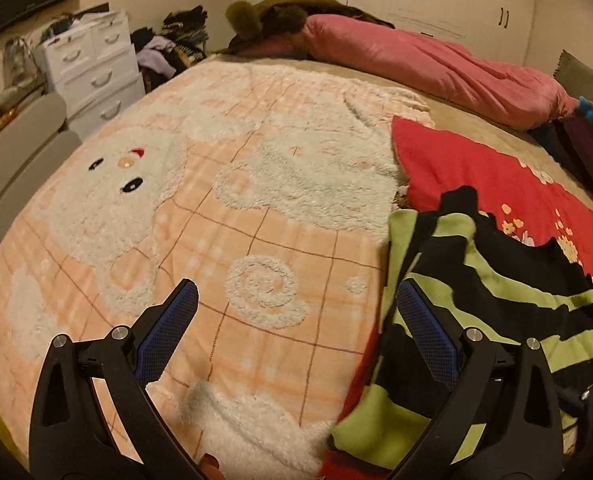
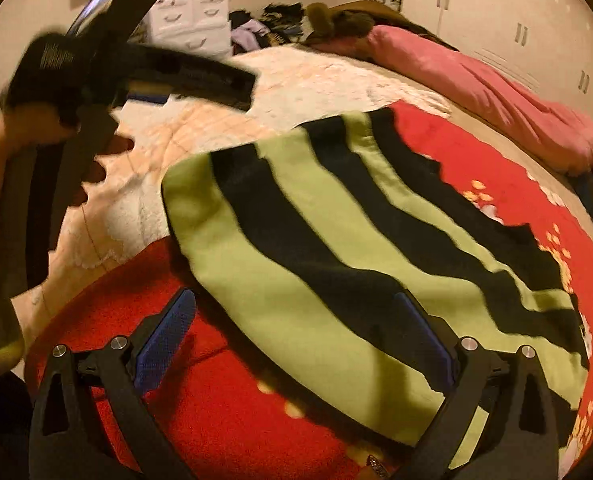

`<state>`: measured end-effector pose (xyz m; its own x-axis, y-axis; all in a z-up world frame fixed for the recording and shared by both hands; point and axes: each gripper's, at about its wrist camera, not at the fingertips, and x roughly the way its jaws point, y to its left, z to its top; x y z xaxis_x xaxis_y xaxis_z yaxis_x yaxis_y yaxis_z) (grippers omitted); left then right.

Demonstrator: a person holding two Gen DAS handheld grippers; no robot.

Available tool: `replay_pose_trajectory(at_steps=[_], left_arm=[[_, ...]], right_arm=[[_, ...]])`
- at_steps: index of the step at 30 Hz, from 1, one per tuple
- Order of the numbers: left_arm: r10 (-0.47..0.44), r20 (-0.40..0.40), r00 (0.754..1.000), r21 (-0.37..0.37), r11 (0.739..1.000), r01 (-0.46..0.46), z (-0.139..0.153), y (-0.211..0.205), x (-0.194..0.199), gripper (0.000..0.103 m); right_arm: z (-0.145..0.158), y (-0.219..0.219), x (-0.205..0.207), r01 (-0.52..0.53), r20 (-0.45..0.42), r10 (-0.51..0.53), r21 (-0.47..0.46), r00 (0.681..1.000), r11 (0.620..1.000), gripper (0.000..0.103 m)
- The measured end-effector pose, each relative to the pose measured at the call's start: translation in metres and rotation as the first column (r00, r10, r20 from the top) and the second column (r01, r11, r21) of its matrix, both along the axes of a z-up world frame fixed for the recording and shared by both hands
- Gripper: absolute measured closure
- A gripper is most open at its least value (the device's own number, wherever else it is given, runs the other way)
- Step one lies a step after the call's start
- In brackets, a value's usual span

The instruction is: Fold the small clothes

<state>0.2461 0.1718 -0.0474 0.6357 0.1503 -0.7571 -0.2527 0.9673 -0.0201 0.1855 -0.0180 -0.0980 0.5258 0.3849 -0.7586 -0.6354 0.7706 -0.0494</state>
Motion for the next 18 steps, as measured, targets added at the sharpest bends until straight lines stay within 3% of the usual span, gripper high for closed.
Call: replay_pose_trajectory(at_steps=[6, 11, 12, 13, 15, 18], left_arm=[[-0.005, -0.009, 1.0, -0.038, 0.999, 0.005, -0.003, 0.006, 0.011, 0.01], [-0.018, -0.016, 1.0, -0.041, 0.999, 0.017, -0.008, 0.006, 0.016, 0.01], [-0.018, -0.015, 1.0, -0.044, 0.999, 0.018, -0.008, 0.006, 0.016, 0.01], [-0.015, -0.012, 1.0, -0.054, 0.998, 0.015, -0.008, 0.007, 0.015, 0.01], [-0.011, -0.003, 1.0, -0.098, 0.995, 0.01, -0.007, 0.011, 0.015, 0.01], [-0.012, 0.015, 1.0, -0.2, 0.98, 0.014, -0.006, 0.018, 0.013, 0.01]], right_arm=[[-0.013, 0.029, 0.001, -0.039, 0.034, 0.041, -0.057, 0.999, 0.998, 0.004], [-0.027, 0.041, 0.007, 0.013, 0.168, 0.016, -0.173, 0.986, 0.985, 0.009], [-0.027, 0.038, 0.01, 0.011, 0.165, 0.014, -0.152, 0.986, 0.988, 0.039], [-0.027, 0.033, 0.015, 0.004, 0.138, 0.012, -0.119, 0.99, 0.993, 0.06], [-0.021, 0.025, 0.014, 0.002, 0.144, 0.009, -0.077, 0.99, 0.997, 0.08], [-0.005, 0.004, 0.014, 0.004, 0.12, -0.008, 0.036, 0.993, 0.999, 0.087]])
